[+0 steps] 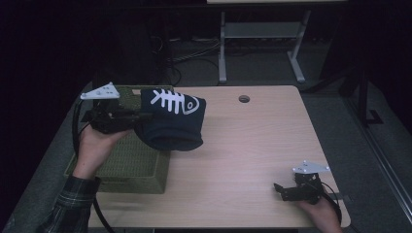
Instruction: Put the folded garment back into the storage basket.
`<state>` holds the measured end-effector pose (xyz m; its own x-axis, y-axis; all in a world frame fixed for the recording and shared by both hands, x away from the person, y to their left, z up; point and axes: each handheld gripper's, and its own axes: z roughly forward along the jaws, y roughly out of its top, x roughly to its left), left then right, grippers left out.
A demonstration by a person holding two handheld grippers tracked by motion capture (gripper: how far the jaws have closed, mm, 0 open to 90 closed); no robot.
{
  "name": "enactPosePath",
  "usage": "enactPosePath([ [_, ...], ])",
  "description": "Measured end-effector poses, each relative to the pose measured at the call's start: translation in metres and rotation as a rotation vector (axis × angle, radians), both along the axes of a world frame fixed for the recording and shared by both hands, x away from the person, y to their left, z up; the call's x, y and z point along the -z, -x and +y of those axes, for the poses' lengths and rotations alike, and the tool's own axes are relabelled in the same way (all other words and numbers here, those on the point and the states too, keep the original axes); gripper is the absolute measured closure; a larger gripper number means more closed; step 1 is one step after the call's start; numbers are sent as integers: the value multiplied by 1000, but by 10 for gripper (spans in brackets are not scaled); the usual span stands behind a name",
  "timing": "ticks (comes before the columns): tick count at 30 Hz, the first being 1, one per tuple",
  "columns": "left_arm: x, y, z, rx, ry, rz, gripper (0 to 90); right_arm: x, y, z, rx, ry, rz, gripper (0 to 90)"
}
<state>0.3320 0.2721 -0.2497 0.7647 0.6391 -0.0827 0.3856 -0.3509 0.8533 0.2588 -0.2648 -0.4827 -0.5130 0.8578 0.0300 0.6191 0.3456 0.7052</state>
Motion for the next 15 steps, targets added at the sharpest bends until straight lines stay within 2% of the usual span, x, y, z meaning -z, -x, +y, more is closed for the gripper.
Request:
enactPosePath([
  [9,-10,4,32,-57,11,-3,740,0,0,0,2,-1,1,30],
  [15,-10,5,52,-84,8,7,740,0,0,0,4,-1,0,30],
])
